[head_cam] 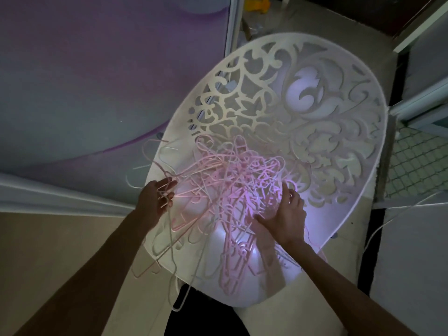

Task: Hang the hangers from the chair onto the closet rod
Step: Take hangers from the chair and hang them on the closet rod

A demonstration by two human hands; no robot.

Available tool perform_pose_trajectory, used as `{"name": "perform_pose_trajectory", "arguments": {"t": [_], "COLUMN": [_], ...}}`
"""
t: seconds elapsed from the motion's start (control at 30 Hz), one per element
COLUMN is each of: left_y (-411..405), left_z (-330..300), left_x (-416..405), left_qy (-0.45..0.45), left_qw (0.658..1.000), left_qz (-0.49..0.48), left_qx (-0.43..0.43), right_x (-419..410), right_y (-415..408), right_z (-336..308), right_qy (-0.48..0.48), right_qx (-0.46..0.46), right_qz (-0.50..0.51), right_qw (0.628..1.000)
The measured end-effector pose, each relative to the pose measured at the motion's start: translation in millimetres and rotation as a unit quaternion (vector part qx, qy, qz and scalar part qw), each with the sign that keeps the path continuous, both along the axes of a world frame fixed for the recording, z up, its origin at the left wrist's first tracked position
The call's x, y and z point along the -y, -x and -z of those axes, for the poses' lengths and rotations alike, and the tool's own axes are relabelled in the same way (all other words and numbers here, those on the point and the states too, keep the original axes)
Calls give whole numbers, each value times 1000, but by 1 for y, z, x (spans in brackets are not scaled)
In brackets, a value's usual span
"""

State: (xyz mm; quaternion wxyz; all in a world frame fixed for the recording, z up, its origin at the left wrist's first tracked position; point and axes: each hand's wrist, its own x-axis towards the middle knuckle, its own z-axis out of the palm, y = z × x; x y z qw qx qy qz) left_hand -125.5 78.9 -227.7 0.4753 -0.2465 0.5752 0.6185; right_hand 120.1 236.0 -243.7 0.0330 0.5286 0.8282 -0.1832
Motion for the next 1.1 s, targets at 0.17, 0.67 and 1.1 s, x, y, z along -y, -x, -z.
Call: {"name": "perform_pose_trajectory", "arguments": {"t": [0.17, 0.67, 1.1], "left_y": [-13, 16, -2], "left_z": [-12, -56, -83], "left_x": [-52, -56, -46], "left_qy": [-8, 50, 9], "left_qw": [990, 955, 864], "left_qz": [132, 210, 305], "left_qx": [-55, -205, -401], "right_x": [-6, -27, -12], "right_y": [-3, -27, -7], "right_z": [-13, -42, -49], "right_qy": [-36, -67, -97], "right_qx": [11, 60, 139], "right_qz": [-21, -185, -141], "right_qw": [999, 979, 975]}}
